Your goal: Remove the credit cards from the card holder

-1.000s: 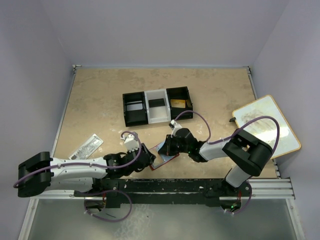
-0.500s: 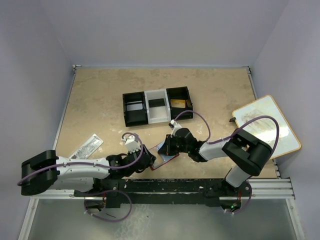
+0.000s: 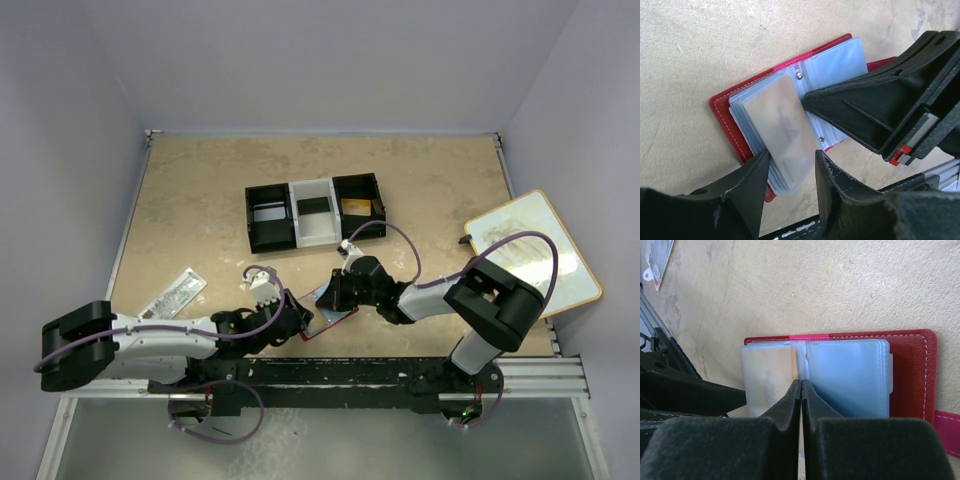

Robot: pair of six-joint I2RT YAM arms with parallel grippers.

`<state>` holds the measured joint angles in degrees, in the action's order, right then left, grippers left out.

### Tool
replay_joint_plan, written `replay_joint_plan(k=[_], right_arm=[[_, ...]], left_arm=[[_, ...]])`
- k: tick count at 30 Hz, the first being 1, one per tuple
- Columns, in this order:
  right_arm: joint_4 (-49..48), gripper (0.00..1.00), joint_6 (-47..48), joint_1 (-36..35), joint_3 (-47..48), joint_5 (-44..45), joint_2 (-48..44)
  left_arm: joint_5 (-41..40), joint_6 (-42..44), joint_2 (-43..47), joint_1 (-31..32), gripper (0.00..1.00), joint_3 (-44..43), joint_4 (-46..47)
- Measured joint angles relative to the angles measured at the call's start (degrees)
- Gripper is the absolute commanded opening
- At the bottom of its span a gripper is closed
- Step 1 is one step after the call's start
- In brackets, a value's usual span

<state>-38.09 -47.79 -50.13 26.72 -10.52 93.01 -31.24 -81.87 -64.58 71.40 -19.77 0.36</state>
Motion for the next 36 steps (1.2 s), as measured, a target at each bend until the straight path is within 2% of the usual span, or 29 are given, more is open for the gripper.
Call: replay_joint_plan(k=[14, 25, 36], right_arm=[[-0.2, 0.02, 0.5, 0.0, 0.0, 0.1, 0.0], [1.6, 0.04, 2.4, -0.1, 1.0, 0.4, -0.2], [2.3, 0.09, 3.3, -0.1, 1.3, 0.5, -0.5]], left_arm=[[-0.3, 1.0, 2.2, 0.0, 0.39, 0.4, 2.0], [-0.5, 2.3, 0.0, 0.0, 0.40, -3.9, -2.5], [-0.9, 2.7, -1.2, 0.0, 0.41, -4.0, 2.3]])
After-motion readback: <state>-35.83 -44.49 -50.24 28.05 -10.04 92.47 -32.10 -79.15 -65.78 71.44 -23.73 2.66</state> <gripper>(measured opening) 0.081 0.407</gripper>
